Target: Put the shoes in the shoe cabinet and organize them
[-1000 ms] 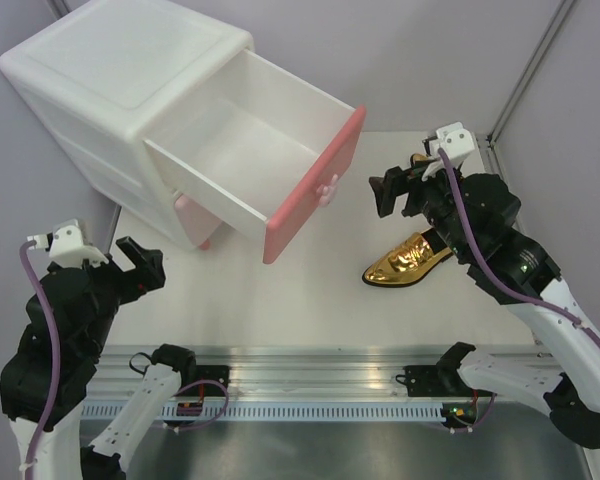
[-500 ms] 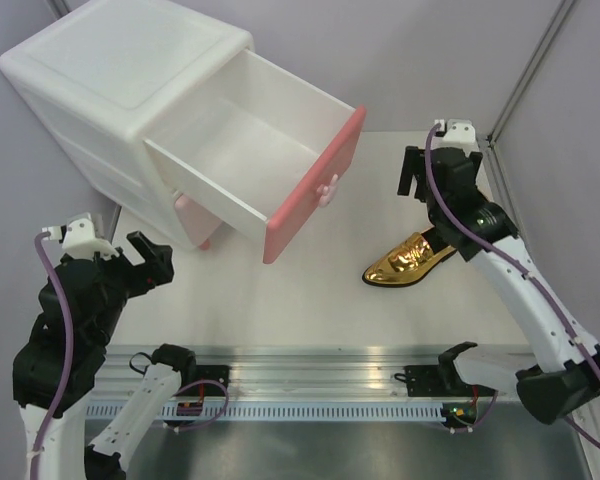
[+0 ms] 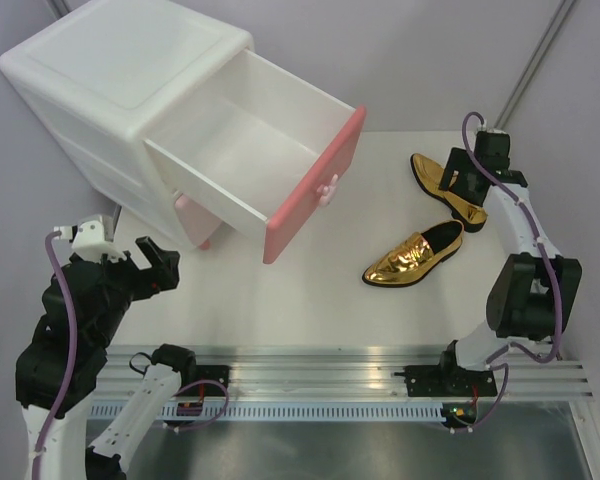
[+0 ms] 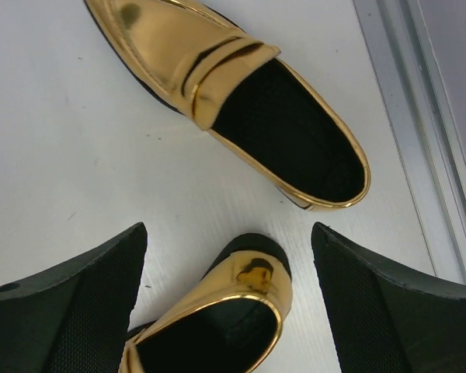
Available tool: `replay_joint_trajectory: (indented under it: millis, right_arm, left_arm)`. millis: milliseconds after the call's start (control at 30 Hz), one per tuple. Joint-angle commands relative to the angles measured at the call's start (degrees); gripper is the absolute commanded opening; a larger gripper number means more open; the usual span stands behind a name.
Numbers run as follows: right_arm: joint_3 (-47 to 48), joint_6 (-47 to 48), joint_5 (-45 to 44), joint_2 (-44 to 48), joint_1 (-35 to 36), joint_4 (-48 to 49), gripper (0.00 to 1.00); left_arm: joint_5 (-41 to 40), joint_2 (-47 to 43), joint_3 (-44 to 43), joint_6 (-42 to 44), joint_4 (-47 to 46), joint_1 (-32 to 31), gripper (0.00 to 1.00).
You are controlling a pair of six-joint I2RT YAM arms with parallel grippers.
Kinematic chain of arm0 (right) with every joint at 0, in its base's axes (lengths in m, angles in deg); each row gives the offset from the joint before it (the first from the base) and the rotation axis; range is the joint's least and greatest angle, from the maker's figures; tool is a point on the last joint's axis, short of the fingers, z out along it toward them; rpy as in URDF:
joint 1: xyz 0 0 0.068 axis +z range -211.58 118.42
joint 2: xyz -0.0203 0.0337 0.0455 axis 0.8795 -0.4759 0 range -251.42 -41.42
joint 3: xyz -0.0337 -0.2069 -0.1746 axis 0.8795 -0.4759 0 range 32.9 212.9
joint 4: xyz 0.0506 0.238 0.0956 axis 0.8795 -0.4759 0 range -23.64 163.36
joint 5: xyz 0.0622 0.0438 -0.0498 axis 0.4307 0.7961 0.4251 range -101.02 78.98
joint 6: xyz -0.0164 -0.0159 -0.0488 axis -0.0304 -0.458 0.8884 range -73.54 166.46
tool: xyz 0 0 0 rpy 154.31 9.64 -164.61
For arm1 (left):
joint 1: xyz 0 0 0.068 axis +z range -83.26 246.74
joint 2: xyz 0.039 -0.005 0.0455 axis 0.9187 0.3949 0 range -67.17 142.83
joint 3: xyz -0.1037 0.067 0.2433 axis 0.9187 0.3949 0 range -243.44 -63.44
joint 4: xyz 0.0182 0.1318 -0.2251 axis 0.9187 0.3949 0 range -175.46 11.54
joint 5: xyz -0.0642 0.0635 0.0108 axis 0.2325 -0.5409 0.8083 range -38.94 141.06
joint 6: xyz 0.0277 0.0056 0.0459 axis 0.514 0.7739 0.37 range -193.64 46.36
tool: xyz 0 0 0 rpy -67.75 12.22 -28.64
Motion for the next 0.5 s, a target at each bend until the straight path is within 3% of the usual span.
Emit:
replay_joint_trajectory:
  millis: [0,267,467]
  right_arm:
    - [3.53,4.44,6.6,-3.8,-3.06,2.65,0.9]
    - [14.86,13.15,12.4,-17.42,-4.48,-2.18,0.87]
    - [18.04,15.53,14.78,-24.19,-4.39,-3.76,0.82]
  left_arm:
    - [2.79,-0.33,-1.73,2.67,-2.33,-0.18,1.0]
    - [0.96,-4.98,3.02,2.94,-4.61,-0.26,1.0]
    - [0.69,-5.52,3.37,4.17,-4.27,-0.09,1.0]
